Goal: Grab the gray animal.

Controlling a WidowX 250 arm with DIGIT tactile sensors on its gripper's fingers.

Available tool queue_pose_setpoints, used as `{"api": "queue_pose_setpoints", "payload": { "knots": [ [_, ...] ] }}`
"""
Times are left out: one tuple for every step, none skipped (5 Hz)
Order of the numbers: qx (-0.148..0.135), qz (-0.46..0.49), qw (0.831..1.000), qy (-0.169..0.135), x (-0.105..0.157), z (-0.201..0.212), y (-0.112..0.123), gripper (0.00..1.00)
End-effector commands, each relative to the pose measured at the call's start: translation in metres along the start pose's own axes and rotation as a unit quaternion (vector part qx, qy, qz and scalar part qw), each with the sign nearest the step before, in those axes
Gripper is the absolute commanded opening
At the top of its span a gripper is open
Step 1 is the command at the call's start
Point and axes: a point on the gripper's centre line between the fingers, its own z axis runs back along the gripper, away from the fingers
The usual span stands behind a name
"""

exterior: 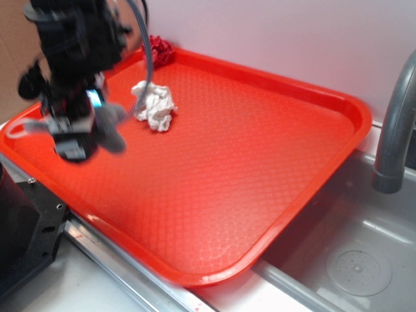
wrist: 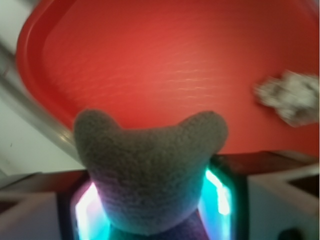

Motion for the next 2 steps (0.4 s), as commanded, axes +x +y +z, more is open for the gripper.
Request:
{"api": "queue_pose_setpoints", "payload": {
  "knots": [
    [-0.049,0.248,0.968,-0.007,-0.007,0.082,0.022,0.0],
    [-0.063,0.301,0.952,0.009,0.021,0.085,0.041,0.0]
  ]
}}
